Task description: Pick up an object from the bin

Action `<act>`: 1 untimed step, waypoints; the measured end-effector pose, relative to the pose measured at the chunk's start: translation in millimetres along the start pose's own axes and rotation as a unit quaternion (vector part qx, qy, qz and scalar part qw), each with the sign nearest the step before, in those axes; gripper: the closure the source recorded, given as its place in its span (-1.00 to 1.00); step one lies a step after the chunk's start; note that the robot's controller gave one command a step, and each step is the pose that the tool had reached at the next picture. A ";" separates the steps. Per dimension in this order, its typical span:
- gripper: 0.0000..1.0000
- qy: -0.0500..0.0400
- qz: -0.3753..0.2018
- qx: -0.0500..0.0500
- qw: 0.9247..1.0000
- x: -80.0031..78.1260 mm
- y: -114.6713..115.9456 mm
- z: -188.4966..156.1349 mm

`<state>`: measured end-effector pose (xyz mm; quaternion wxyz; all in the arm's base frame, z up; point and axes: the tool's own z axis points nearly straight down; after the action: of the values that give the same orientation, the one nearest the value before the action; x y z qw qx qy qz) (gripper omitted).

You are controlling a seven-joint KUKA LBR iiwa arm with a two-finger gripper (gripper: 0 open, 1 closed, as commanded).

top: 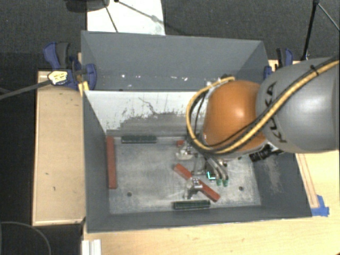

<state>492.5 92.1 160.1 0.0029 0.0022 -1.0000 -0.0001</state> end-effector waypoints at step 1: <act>-1.00 -0.004 0.001 0.000 1.000 -1.9 -0.4 -3.3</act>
Offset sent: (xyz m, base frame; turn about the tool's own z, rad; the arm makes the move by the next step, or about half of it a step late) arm 0.0187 -0.0433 -0.0901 -0.0642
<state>494.4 91.6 163.4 -0.0008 0.0007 -1.0000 -0.0005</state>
